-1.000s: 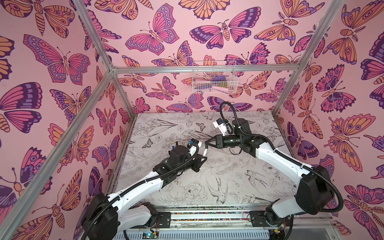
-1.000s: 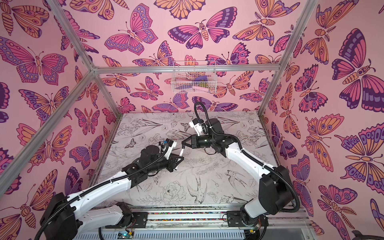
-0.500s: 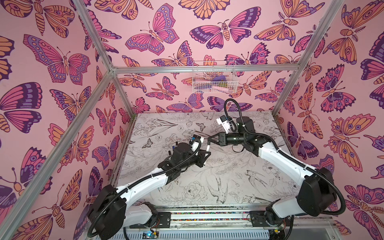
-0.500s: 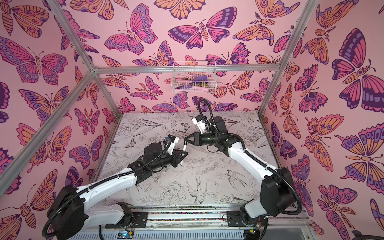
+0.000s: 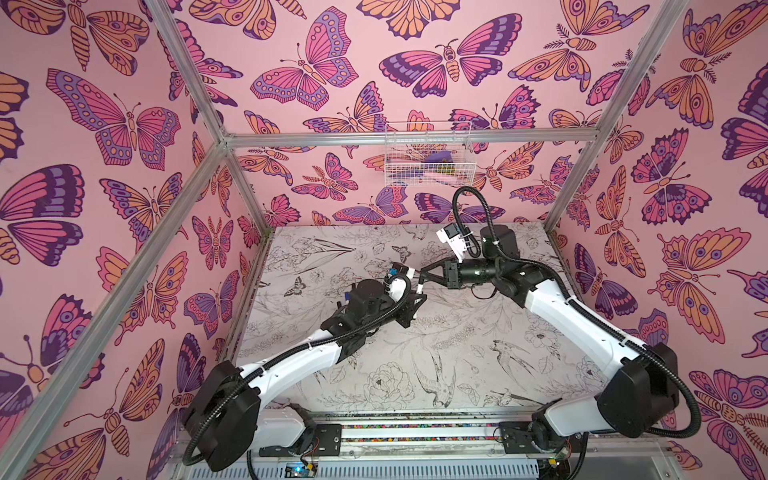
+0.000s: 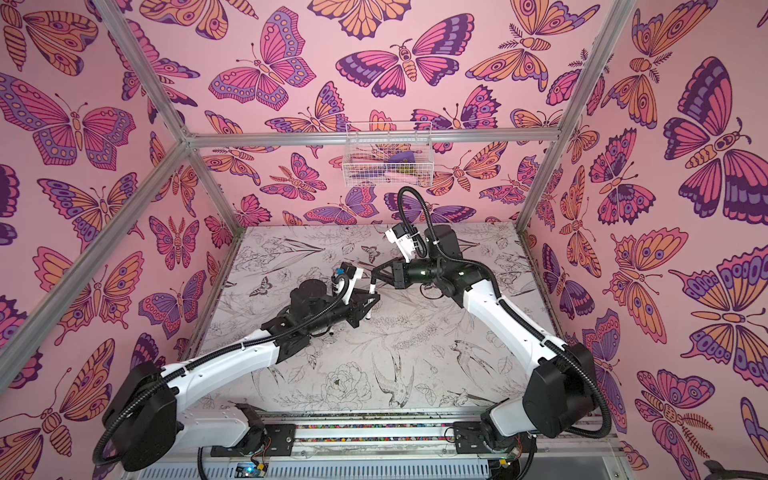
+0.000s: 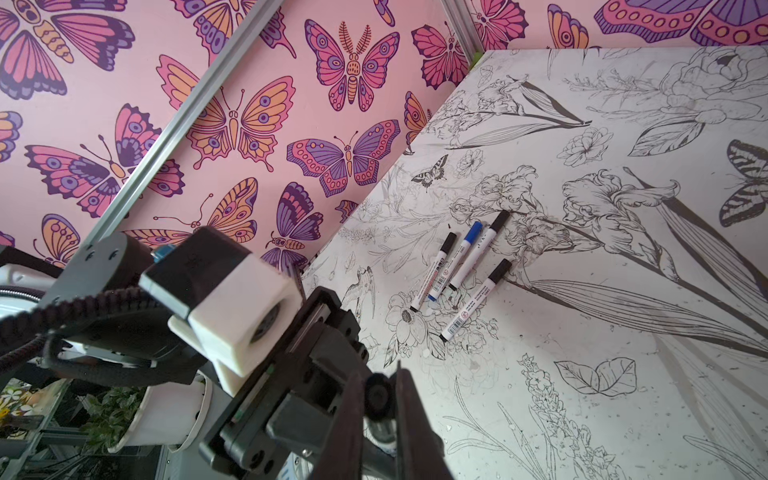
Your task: Insert the pens into the pen caps
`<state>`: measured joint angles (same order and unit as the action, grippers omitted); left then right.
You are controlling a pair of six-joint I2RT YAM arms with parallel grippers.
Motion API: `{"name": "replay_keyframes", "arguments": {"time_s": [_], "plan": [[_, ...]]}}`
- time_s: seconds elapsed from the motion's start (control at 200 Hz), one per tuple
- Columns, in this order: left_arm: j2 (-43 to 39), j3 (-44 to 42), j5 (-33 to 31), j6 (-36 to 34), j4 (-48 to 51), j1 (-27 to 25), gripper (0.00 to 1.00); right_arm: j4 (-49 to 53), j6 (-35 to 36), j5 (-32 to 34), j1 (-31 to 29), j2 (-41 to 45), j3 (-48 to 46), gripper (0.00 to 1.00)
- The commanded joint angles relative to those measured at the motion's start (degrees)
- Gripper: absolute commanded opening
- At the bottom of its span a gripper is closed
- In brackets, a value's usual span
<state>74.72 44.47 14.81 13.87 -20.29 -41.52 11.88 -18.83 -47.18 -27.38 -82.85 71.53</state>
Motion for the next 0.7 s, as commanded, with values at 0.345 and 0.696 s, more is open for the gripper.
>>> {"name": "replay_keyframes", "arguments": {"time_s": [0.345, 0.696], "plan": [[0.6, -1.4, -6.5, -6.1, -16.1, -3.3, 0.0, 9.4, -0.8, -7.1, -2.8, 0.4, 1.3, 0.29], [0.8, -4.6, -6.5, -3.2, -16.6, -4.3, 0.0, 3.4, -5.3, -1.1, -1.3, 1.9, 0.6, 0.48]]}}
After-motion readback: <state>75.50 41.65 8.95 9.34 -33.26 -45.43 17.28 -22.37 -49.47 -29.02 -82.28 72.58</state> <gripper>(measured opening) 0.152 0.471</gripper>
